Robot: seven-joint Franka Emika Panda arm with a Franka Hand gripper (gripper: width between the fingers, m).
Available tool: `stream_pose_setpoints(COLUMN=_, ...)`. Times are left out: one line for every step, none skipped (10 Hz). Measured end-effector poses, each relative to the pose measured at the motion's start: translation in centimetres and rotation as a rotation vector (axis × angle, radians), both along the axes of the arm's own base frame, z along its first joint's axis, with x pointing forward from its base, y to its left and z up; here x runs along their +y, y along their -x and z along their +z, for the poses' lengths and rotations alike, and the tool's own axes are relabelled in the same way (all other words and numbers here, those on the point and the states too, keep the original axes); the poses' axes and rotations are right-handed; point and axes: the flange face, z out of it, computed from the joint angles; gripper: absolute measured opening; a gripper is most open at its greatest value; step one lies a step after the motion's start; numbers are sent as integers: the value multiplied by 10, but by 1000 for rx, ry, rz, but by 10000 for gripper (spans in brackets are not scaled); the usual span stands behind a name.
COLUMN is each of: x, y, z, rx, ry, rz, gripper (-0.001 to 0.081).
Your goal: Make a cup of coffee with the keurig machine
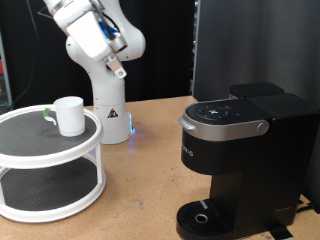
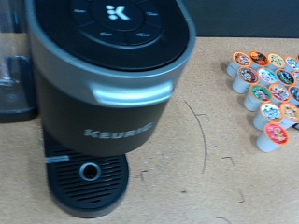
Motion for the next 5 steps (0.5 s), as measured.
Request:
stream_pose_setpoints(x=-7, y=12, z=-1, rx=9, ry=-19, rz=21, gripper=1)
stream_pose_setpoints(x=-16, y=24, z=-1, rx=13, ry=-34, rz=58, gripper=1)
stream_pose_setpoints(x=-25, y=35, z=0, rx=18, ry=-44, rz=89, gripper=1)
stream_pose_setpoints(x=-35, y=46, z=2, rx=30, ry=-49, rz=97, gripper=1)
stream_pose_setpoints(x=-44, y=57, z=4, rx=40, ry=-56, rz=102, gripper=1)
